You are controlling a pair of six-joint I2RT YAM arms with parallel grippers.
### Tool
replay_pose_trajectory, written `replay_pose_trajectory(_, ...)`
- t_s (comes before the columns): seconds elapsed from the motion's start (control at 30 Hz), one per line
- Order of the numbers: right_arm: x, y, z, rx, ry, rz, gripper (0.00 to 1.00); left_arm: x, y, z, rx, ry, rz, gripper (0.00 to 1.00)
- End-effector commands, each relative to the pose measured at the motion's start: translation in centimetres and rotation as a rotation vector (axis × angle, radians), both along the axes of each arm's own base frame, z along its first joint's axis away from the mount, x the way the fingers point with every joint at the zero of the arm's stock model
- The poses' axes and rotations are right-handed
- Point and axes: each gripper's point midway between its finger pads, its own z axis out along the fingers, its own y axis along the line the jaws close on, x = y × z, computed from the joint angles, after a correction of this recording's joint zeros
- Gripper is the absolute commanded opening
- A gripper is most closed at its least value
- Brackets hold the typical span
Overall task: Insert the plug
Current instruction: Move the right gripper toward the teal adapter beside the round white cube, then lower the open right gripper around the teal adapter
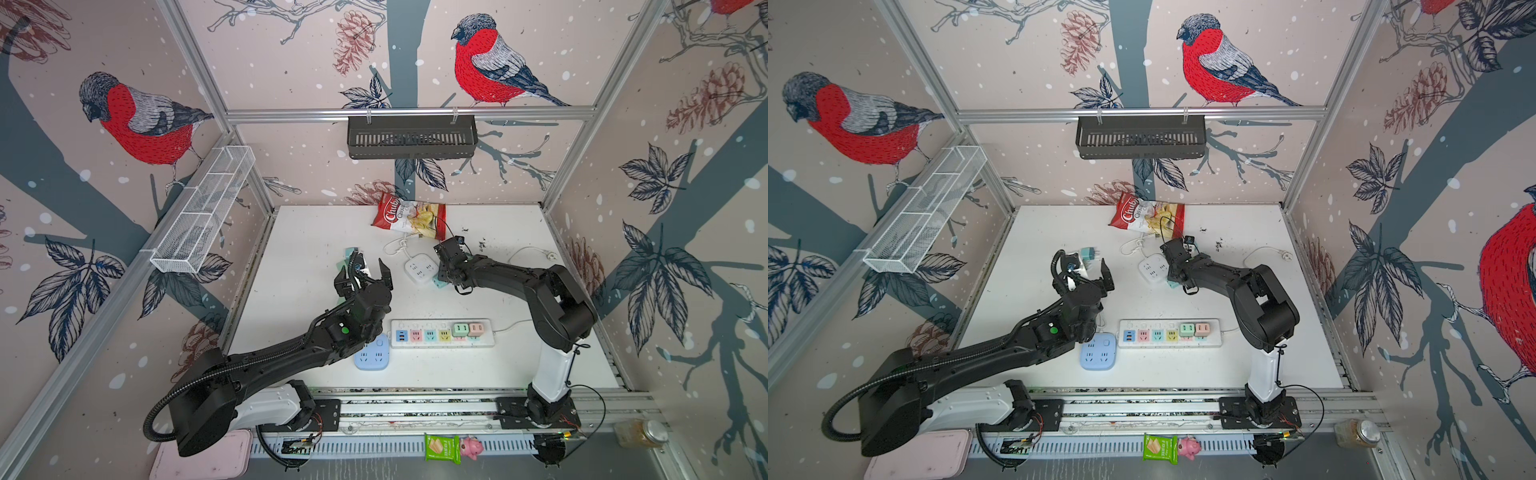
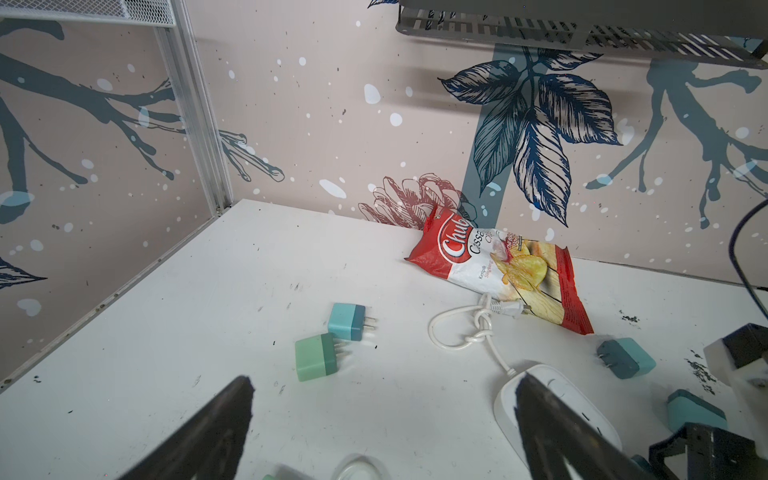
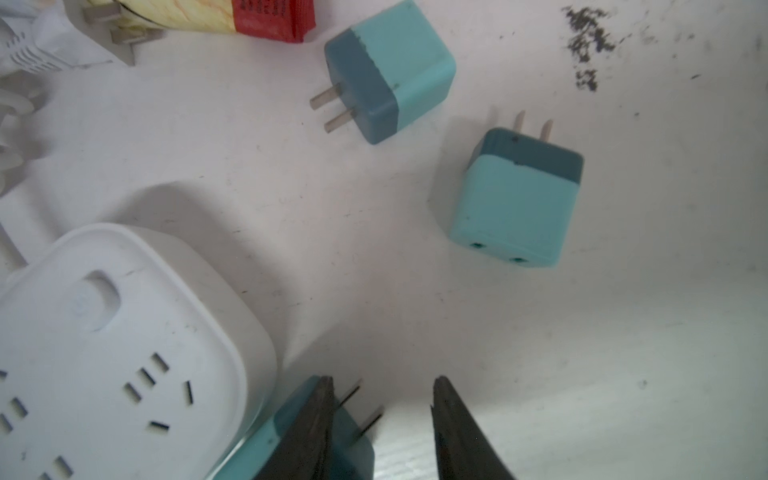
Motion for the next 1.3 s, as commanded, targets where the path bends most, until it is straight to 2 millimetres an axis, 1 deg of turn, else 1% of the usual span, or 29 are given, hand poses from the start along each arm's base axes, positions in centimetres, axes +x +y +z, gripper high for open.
replay_pose_trajectory(0.0, 0.3, 0.4, -0.2, 0.016, 0.008, 0.021, 0.40, 0.1, 0.2, 0.4, -0.023, -0.019, 0.014, 0.98)
replay_pose_trajectory(0.17, 1.2, 0.8, 0.2, 0.026, -0.004, 0.023, 0.42, 0.2, 0.0, 0.4, -0.017, -0.018, 0.011, 0.98)
replay_pose_trajectory(0.23, 1.5, 0.8, 0.1, 0.023, -0.005, 0.020, 0.47, 0.2, -0.2, 0.4, -0.017, -0.017, 0.005, 0.98)
replay_pose_trajectory(0.27, 1.7, 0.8, -0.1, 0.019, -0.001, 0.018, 0.48, 0.3, -0.2, 0.3, -0.013, -0.014, 0.002, 0.98)
replay_pose_trajectory(0.43, 1.6, 0.3, -1.1, -0.011, 0.023, 0.003, 0.48, 0.3, -0.3, 0.3, -0.013, -0.015, 0.001, 0.98)
replay_pose_trajectory(0.57, 0.8, -0.4, -1.4, -0.035, 0.030, -0.013, 0.47, 0.3, -0.4, 0.3, -0.009, -0.014, -0.003, 0.97)
replay_pose_trajectory(0.73, -0.7, -1.5, -0.8, -0.072, 0.016, -0.039, 0.47, 0.4, -0.6, 0.3, -0.012, -0.011, -0.013, 0.98)
replay_pose_trajectory(0.83, -1.9, -1.4, -0.4, -0.070, 0.008, -0.033, 0.47, 0.3, -0.5, 0.3, -0.016, -0.014, -0.011, 0.98)
replay_pose_trajectory(1.0, -3.8, -0.2, 0.2, -0.052, -0.005, 0.006, 0.47, 0.2, -0.4, 0.4, -0.019, -0.015, -0.012, 0.98)
replay_pose_trajectory(1.27, -5.6, 2.5, 0.4, -0.041, -0.002, 0.074, 0.47, 0.1, -0.4, 0.6, -0.027, -0.017, -0.016, 0.97)
